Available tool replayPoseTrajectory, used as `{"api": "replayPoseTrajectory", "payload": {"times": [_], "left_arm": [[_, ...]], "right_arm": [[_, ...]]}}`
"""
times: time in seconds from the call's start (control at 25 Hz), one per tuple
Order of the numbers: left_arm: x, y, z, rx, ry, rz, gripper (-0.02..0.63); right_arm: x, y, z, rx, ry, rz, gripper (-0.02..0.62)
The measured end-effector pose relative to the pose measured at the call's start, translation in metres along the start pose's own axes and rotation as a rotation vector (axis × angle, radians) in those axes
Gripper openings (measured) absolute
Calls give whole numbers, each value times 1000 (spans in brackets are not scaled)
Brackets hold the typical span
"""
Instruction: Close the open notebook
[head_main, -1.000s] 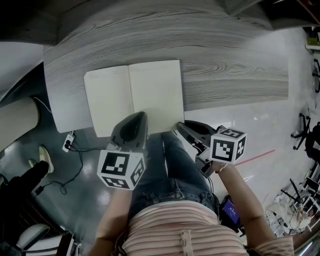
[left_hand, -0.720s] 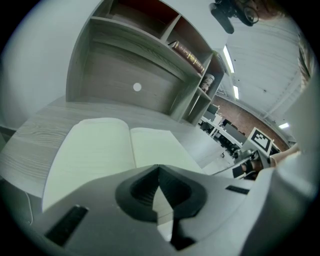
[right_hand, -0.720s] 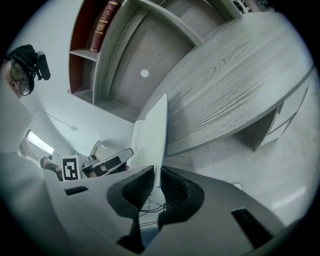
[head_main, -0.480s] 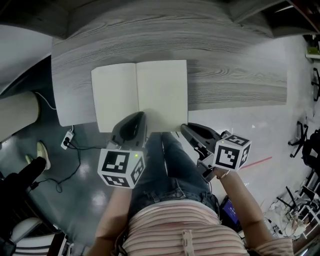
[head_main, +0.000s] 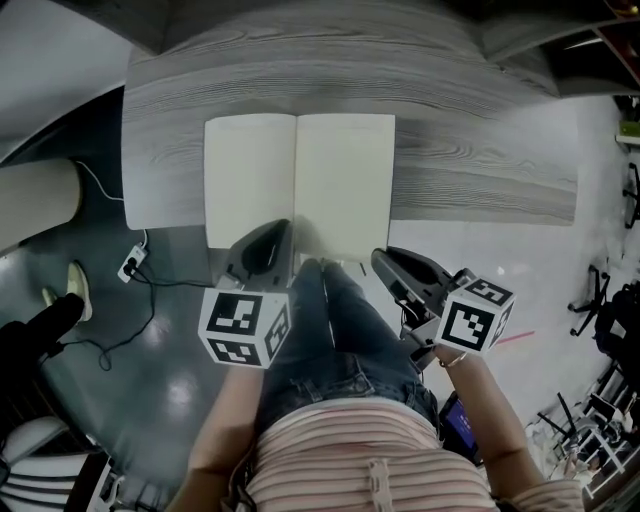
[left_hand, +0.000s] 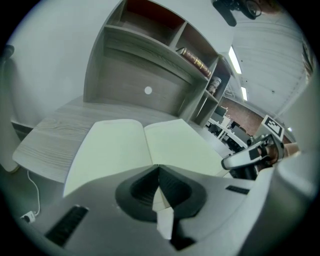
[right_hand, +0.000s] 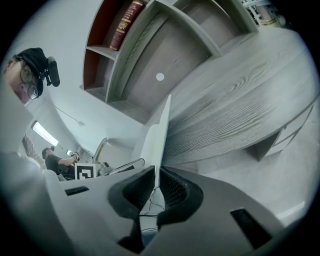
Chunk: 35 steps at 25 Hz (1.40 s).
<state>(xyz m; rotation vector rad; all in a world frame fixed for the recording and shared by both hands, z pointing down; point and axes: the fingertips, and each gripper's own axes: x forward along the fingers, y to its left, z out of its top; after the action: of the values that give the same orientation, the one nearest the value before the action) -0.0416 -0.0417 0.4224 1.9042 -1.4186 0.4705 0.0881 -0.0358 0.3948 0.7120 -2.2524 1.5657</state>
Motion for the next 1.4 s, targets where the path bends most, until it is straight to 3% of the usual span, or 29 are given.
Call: {"api": "replayPoseTrajectory", "payload": {"times": [0.4, 1.04, 1.4], "left_arm": [[-2, 9, -1, -34, -9, 29, 12], [4, 10, -3, -88, -2, 46, 12], [-2, 8, 2, -101, -8, 60, 12]], "right_arm": [[0, 19, 9, -125, 45, -37, 35], [-2, 44, 21, -224, 90, -89, 35], [-5, 67, 29, -284, 111, -66, 35]]}}
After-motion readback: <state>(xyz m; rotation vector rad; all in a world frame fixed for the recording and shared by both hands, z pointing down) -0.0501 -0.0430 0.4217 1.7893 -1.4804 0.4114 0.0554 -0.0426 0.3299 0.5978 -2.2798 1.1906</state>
